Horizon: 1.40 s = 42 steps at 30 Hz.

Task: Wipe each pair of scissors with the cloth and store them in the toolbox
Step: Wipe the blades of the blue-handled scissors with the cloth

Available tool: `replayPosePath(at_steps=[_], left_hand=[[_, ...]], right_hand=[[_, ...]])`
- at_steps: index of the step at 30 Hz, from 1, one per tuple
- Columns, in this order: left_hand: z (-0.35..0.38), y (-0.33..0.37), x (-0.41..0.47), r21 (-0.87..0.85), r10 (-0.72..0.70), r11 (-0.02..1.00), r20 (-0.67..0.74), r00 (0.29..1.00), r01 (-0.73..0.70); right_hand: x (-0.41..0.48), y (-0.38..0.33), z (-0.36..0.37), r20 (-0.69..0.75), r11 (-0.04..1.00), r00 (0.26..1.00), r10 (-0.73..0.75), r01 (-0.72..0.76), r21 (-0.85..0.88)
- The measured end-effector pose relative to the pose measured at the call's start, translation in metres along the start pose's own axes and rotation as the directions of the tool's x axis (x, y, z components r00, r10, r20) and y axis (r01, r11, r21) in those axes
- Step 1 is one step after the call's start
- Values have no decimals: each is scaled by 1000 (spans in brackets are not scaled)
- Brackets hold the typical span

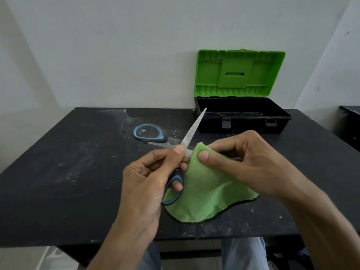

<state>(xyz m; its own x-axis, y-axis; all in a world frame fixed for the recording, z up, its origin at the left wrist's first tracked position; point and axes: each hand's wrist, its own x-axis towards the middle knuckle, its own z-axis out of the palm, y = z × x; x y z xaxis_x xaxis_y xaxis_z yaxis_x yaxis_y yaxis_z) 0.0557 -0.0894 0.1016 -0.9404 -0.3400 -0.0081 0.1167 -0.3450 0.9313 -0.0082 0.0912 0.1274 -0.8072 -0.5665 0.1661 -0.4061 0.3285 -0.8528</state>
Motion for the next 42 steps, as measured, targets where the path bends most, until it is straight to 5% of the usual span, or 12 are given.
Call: replayPosePath(at_steps=[15, 29, 35, 42], left_hand=[[-8, 13, 3, -29, 21, 999, -11, 1000, -21], [-3, 7, 4, -75, -111, 991, -8, 994, 110], [-2, 8, 5, -144, -231, 962, 12, 973, 230], [5, 6, 5, -173, -183, 968, -4, 983, 180]], right_hand=[[4, -9, -6, 9, 1000, 1000, 6, -5, -18], [3, -3, 2, -60, 997, 995, -75, 75, -10], [-2, 10, 6, -201, 953, 942, -269, 231, -195], [1, 10, 15, -293, 851, 825, -482, 363, -380]])
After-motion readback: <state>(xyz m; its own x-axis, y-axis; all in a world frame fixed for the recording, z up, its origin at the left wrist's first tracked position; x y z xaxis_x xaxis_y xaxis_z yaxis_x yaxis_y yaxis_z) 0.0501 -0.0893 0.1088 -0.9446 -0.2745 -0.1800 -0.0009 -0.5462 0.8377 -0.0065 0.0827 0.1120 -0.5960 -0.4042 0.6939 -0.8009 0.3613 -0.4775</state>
